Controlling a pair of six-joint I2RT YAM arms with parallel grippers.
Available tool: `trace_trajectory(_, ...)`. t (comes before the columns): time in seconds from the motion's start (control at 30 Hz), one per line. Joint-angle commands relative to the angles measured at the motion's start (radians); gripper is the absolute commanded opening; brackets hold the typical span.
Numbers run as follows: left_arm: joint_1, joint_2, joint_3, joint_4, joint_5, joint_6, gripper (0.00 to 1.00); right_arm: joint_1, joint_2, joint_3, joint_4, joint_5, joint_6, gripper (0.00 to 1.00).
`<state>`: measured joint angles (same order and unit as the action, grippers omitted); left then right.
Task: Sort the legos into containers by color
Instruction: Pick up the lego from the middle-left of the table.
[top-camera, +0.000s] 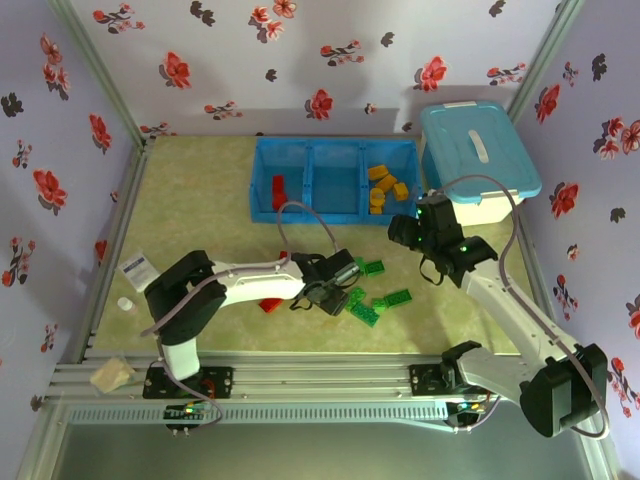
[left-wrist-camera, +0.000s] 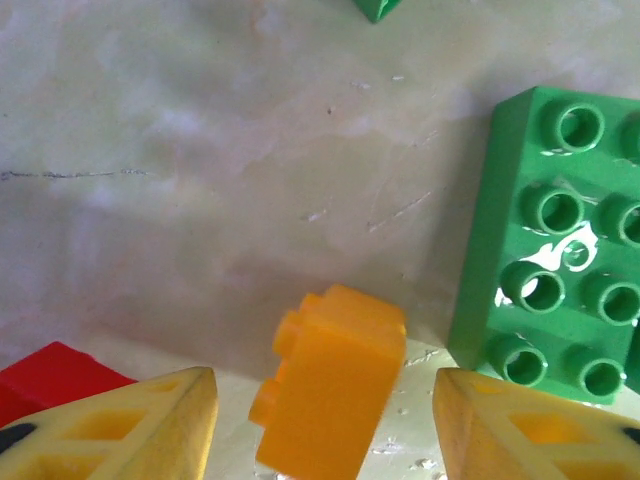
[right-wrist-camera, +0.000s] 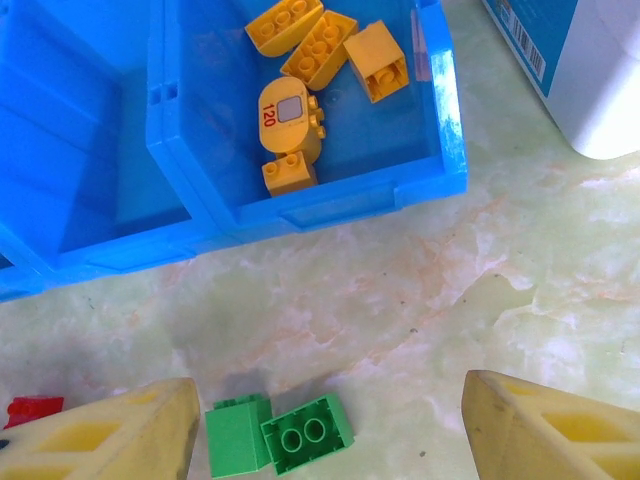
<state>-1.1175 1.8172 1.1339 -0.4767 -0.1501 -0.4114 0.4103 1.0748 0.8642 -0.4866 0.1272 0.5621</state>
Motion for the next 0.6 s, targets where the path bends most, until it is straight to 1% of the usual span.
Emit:
trace_trajectory(0.0, -0.008, 0.020, 0.007, -0.040, -0.018, 0.020, 0.61, -0.005, -0.020, -0.019, 0.014, 0.008, 0.025, 0.70)
trace_trajectory(0.13, -0.008, 0.027, 0.015, -0.048, -0.023, 0.029, 0.61, -0.007, -0.033, -0.025, 0.010, 0.012, 0.025, 0.70)
trace_trajectory(0.2, -0.008, 0.030, 0.015, -0.047, -0.024, 0.028, 0.59, -0.008, -0.040, -0.029, 0.008, 0.015, 0.026, 0.70)
trace_trajectory(0.37, -0.008, 0.037, 0.023, -0.041, -0.029, 0.031, 0.45, -0.008, -0.050, -0.034, 0.009, 0.016, 0.031, 0.70)
trace_trajectory(0.57, -0.008, 0.024, 0.039, -0.026, -0.031, 0.047, 0.34, -0.008, -0.051, -0.037, 0.011, 0.012, 0.037, 0.69)
